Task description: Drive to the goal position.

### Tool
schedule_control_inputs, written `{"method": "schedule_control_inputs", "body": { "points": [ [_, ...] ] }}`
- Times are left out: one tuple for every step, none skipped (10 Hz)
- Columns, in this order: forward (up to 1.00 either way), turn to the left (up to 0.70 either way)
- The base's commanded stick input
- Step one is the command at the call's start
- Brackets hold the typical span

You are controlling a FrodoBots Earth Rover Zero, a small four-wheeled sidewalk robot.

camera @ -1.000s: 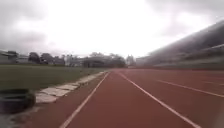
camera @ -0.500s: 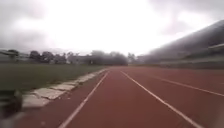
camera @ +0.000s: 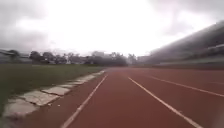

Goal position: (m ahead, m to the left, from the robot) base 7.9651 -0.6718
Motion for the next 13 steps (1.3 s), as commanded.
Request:
{"method": "schedule_control_inputs", "body": {
  "points": [
    [0.70,0.00],
    [0.70,0.00],
    [0.70,0.00],
    [0.70,0.00],
    [0.70,0.00],
    [0.70,0.00],
    [0.70,0.00],
    [0.70,0.00],
    [0.70,0.00],
    [0.70,0.00],
    [0.70,0.00],
    [0.70,0.00],
    [0.70,0.00]
  ]
}}
